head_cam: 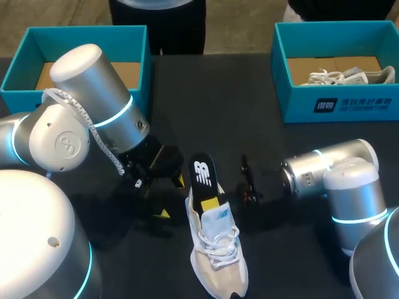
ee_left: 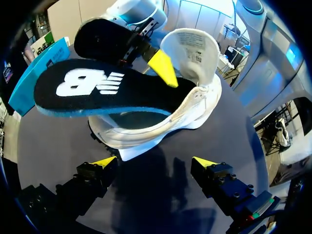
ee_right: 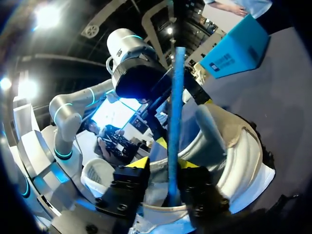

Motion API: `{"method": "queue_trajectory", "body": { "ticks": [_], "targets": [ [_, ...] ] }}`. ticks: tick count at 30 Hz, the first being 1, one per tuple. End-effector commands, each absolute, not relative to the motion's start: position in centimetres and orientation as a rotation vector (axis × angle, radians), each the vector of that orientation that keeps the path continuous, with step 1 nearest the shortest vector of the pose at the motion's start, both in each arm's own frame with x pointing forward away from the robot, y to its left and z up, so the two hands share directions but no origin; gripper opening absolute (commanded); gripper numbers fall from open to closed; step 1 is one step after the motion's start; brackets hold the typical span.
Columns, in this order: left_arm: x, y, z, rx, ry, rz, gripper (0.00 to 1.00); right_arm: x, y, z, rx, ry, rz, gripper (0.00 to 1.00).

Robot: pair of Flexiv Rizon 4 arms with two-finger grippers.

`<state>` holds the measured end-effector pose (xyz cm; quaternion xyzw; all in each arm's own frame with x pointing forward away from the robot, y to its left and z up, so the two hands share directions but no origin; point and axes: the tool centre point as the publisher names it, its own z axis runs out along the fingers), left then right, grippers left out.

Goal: Take the shoe out of the shoebox, open the shoe tongue, remove and reinsert the insole, then place the shoe into the shoebox

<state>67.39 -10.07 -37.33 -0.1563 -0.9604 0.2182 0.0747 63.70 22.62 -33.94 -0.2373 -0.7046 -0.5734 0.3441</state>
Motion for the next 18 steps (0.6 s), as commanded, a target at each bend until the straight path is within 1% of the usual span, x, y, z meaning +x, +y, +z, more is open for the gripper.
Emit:
{"method": "queue_trajectory", "body": {
  "ticks": [1, 6, 9, 11, 18],
  "targets": [
    [67.3, -10.1, -37.3, -0.468, -2.886, 0.650, 1.00, 64.0, 22.9, -33.2, -0.621, -1.852, -1.483, 0.44],
    [67.3, -10.1, -37.3, -0.468, -2.886, 0.650, 1.00, 64.6, 23.0, -32.6, -0.626, -1.862, -1.496, 0.42],
    [67.3, -10.1, -37.3, -0.468, -2.886, 0.650, 1.00, 65.0, 23.0, -32.3, -0.629, -1.865, -1.504, 0.36],
    [67.3, -10.1, -37.3, -0.468, -2.886, 0.650, 1.00, 65.3, 22.9, -32.2, -0.633, -1.865, -1.513, 0.35],
    [67.3, -10.1, -37.3, -0.468, -2.886, 0.650, 1.00, 65.9, 22.5, -32.0, -0.661, -1.864, -1.545, 0.31]
  ]
}}
